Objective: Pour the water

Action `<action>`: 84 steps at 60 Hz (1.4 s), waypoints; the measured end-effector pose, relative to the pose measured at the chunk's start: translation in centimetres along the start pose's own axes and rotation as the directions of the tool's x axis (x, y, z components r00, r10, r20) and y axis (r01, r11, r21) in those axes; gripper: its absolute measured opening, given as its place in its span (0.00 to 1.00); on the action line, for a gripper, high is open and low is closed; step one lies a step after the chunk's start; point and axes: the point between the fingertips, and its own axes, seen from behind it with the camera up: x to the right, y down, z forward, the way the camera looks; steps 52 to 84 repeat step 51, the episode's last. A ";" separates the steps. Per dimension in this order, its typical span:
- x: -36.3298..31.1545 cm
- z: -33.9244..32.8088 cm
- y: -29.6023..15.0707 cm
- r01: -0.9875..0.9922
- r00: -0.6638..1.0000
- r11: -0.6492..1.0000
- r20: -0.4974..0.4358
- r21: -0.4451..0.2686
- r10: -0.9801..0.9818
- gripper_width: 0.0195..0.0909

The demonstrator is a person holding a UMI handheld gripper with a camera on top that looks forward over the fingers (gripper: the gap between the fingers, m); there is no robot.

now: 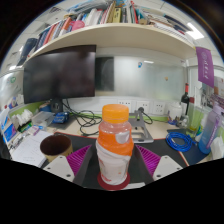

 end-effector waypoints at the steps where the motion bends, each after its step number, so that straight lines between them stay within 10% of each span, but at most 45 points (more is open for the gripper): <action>1: 0.0 -0.3 0.0 -0.001 1.000 1.000 -0.005 -0.003 0.001 0.95; 18: -1.0 -8.5 -1.6 0.002 0.991 0.995 -0.132 -0.096 -0.014 0.93; 84: -1.9 -17.0 -7.8 -0.030 0.964 1.000 -0.265 0.008 0.031 0.93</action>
